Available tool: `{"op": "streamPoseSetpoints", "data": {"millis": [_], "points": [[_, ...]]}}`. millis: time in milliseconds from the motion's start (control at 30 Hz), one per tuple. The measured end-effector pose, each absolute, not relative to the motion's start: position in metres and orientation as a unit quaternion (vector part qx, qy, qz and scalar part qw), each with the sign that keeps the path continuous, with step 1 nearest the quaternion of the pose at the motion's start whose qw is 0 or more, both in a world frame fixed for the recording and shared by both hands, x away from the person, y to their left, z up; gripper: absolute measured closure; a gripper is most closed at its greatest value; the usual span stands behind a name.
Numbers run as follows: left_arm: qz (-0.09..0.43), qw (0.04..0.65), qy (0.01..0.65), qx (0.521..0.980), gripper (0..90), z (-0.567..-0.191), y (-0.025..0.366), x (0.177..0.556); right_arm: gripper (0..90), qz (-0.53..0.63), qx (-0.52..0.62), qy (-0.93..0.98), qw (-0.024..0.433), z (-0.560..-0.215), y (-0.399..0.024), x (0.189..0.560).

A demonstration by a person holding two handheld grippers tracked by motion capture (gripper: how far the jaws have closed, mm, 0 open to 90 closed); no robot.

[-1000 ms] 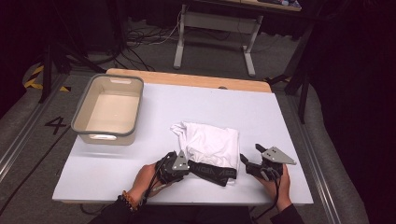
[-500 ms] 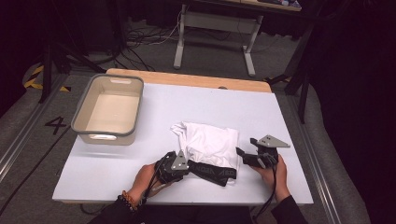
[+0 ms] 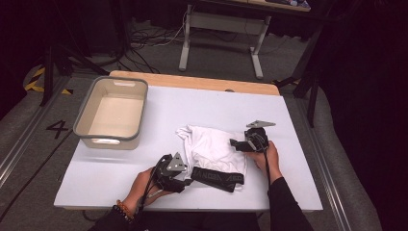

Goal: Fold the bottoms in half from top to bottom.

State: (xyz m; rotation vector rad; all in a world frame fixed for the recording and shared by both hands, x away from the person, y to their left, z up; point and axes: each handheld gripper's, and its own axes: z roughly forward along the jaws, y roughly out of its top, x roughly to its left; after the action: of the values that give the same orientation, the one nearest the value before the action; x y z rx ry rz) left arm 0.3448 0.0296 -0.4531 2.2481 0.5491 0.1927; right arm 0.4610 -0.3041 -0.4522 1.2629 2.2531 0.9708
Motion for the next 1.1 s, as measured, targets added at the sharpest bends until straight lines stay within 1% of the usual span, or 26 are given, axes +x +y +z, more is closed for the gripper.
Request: {"op": "streamPoseSetpoints", "data": {"millis": [33, 67, 100, 133, 167, 200, 233, 267, 333, 400, 433, 467, 500, 533, 567, 600, 700, 833, 900, 967, 1033, 1100], "points": [[0.076, 0.398, 0.217, 0.888, 35.7, -0.453, 0.03, 0.345, 19.8, 0.345, 0.449, 0.802, 0.19, -0.452, -0.304, 0.461], [0.068, 0.399, 0.225, 0.886, 35.7, -0.452, 0.032, 0.347, 20.1, 0.343, 0.448, 0.804, 0.187, -0.453, -0.303, 0.461], [0.052, 0.396, 0.233, 0.887, 29.9, -0.452, 0.034, 0.349, 20.6, 0.338, 0.444, 0.809, 0.186, -0.453, -0.302, 0.46], [0.044, 0.396, 0.24, 0.885, 29.9, -0.452, 0.034, 0.351, 20.6, 0.338, 0.444, 0.809, 0.186, -0.453, -0.302, 0.46], [0.033, 0.398, 0.25, 0.882, 27.9, -0.454, 0.035, 0.352, 21.4, 0.339, 0.442, 0.81, 0.184, -0.453, -0.301, 0.46], [0.017, 0.398, 0.25, 0.883, 27.8, -0.456, 0.033, 0.353, 23.8, 0.34, 0.437, 0.814, 0.18, -0.453, -0.301, 0.459], [0.017, 0.398, 0.25, 0.883, 27.5, -0.456, 0.033, 0.353, 23.8, 0.34, 0.437, 0.814, 0.18, -0.453, -0.301, 0.459], [0.012, 0.389, 0.247, 0.887, 27.5, -0.458, 0.029, 0.353, 26.2, 0.34, 0.434, 0.815, 0.178, -0.452, -0.301, 0.458], [0.014, 0.387, 0.244, 0.889, 24.3, -0.461, 0.023, 0.352, 38.2, 0.356, 0.422, 0.817, 0.165, -0.451, -0.302, 0.455], [0.009, 0.391, 0.248, 0.886, 21.2, -0.461, 0.018, 0.352, 38.7, 0.356, 0.416, 0.821, 0.165, -0.452, -0.301, 0.453], [0.005, 0.397, 0.252, 0.882, 21.2, -0.462, 0.016, 0.352, 41.8, 0.356, 0.413, 0.821, 0.171, -0.452, -0.301, 0.452], [0.012, 0.398, 0.254, 0.881, 17.5, -0.463, 0.011, 0.35, 50.2, 0.36, 0.408, 0.821, 0.173, -0.452, -0.301, 0.45], [0.012, 0.398, 0.254, 0.881, 16.9, -0.463, 0.011, 0.35, 55.8, 0.362, 0.406, 0.821, 0.172, -0.451, -0.301, 0.448], [0.011, 0.398, 0.257, 0.881, 16.6, -0.463, 0.007, 0.349, 58.6, 0.363, 0.403, 0.822, 0.17, -0.451, -0.301, 0.447], [0.011, 0.398, 0.257, 0.881, 16.6, -0.463, 0.007, 0.349, 58.6, 0.363, 0.403, 0.822, 0.17, -0.451, -0.301, 0.447], [0.009, 0.401, 0.256, 0.88, 16.6, -0.463, 0.004, 0.351, 63.8, 0.365, 0.394, 0.826, 0.172, -0.451, -0.3, 0.446], [0.003, 0.405, 0.266, 0.875, 16.6, -0.463, -0.002, 0.354, 73.2, 0.37, 0.395, 0.824, 0.167, -0.451, -0.301, 0.445], [-0.003, 0.414, 0.279, 0.866, 17.3, -0.462, -0.005, 0.359, 73.8, 0.371, 0.396, 0.824, 0.162, -0.451, -0.301, 0.444], [-0.018, 0.427, 0.286, 0.858, 15.3, -0.463, -0.006, 0.362, 70.7, 0.371, 0.392, 0.826, 0.163, -0.452, -0.3, 0.443], [-0.02, 0.427, 0.288, 0.857, 15.3, -0.462, -0.006, 0.363, 69.4, 0.372, 0.389, 0.827, 0.164, -0.452, -0.3, 0.443], [-0.015, 0.427, 0.3, 0.853, 17.3, -0.462, -0.008, 0.365, 68.7, 0.37, 0.385, 0.828, 0.172, -0.452, -0.299, 0.442], [-0.007, 0.425, 0.299, 0.854, 18.2, -0.462, -0.009, 0.366, 68.7, 0.369, 0.384, 0.828, 0.173, -0.452, -0.298, 0.442]]}}
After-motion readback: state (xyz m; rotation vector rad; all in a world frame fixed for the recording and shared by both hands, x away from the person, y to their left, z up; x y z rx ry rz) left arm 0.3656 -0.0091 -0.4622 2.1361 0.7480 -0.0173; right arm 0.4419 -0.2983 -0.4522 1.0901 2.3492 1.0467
